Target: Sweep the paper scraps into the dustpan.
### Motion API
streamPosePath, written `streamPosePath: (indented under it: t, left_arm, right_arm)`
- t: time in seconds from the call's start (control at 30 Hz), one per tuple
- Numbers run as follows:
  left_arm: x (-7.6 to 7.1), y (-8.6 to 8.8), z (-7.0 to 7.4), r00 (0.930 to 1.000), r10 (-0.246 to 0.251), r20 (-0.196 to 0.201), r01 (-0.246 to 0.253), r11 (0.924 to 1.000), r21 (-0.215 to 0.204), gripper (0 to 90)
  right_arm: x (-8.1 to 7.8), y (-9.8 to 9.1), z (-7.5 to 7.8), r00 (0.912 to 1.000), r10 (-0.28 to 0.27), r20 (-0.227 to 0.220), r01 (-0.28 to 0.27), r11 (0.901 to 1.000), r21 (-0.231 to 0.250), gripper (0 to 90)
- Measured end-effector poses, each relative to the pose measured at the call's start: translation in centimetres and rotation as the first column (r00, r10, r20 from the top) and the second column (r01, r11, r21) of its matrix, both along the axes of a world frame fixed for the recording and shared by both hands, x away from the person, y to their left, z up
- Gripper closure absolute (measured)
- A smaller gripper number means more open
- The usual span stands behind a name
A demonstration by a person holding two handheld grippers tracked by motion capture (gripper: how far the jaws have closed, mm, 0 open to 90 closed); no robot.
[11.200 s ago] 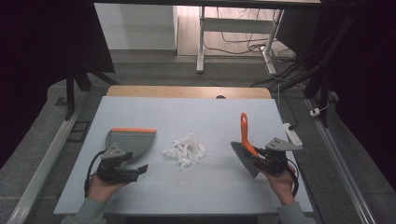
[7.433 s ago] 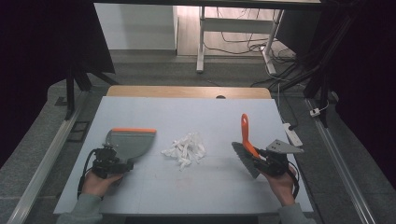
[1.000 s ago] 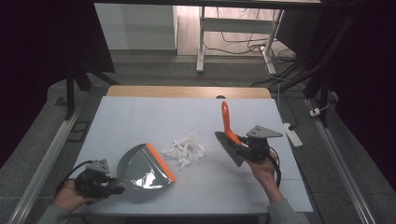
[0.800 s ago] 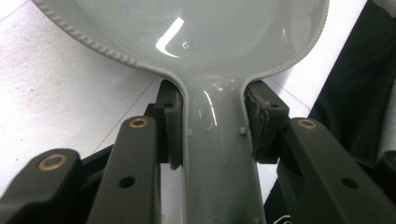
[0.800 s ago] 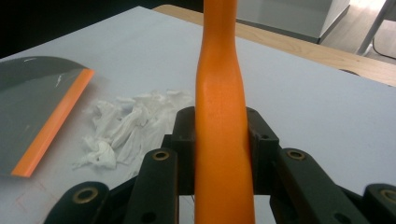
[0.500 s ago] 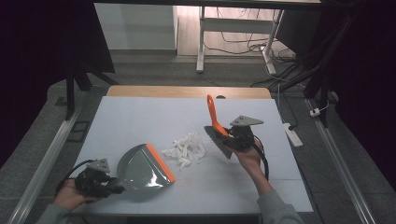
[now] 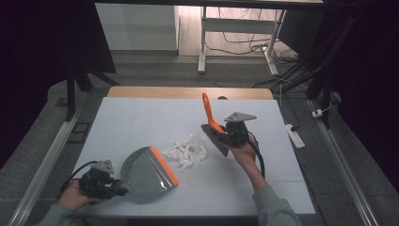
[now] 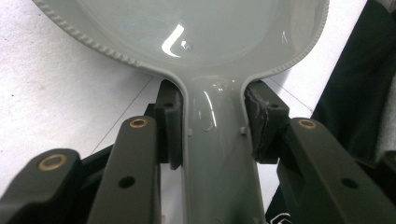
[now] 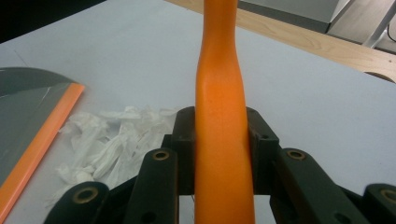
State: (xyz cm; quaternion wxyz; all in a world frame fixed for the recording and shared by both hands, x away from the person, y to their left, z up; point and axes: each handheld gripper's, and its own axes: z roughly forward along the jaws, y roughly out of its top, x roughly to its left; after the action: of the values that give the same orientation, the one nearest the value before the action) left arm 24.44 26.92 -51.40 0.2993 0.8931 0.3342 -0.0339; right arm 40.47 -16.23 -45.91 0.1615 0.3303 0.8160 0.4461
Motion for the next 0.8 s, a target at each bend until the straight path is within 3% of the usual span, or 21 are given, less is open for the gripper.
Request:
streamPosePath:
  t: [0.5, 0.8]
  left_arm:
    - [0.4, -0.5, -0.4, 0.9997, -0.017, -0.017, 0.017, 0.9998, -0.015, 61.8]
    - [0.5, -0.6, -0.4, 0.9996, -0.019, -0.021, 0.019, 0.9997, -0.017, 61.8]
  right_arm:
    - [1.9, 1.7, -0.6, 0.9998, -0.02, -0.008, 0.02, 0.9995, -0.026, 70.1]
    - [3.3, 2.6, -1.2, 0.9981, -0.056, -0.024, 0.054, 0.9958, -0.074, 70.2]
